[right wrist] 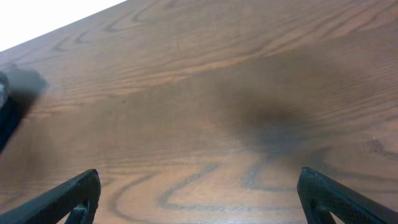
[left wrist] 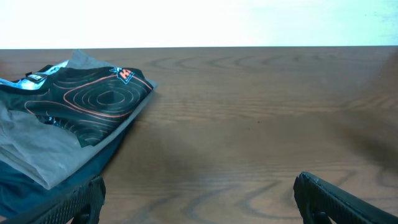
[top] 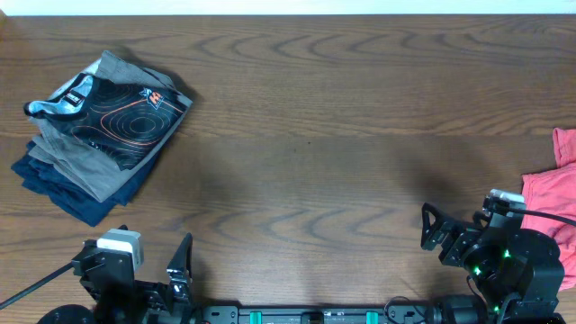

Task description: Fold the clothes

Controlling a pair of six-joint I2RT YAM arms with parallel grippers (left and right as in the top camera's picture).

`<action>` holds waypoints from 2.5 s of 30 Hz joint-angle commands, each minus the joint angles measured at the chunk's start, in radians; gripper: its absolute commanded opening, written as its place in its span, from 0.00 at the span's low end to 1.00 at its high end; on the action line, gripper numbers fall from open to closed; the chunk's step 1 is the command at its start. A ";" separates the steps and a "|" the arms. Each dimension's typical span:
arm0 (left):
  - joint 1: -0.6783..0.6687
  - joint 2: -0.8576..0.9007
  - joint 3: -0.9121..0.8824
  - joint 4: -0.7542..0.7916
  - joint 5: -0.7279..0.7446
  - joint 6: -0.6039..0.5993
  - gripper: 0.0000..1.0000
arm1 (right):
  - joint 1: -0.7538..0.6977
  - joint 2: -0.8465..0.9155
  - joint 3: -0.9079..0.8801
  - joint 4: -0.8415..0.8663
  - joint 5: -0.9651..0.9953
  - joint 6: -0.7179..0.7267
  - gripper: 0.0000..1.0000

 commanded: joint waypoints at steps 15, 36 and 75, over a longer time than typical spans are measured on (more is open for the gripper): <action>-0.004 -0.005 -0.011 0.000 -0.012 0.017 0.98 | 0.009 -0.315 -0.358 0.381 -0.040 -0.340 0.99; -0.004 -0.005 -0.011 0.000 -0.012 0.017 0.98 | 0.063 -0.378 -0.744 0.931 -0.086 -0.595 0.99; 0.070 -0.018 -0.026 -0.067 -0.056 0.029 0.98 | 0.072 -0.378 -0.744 0.934 -0.087 -0.596 0.99</action>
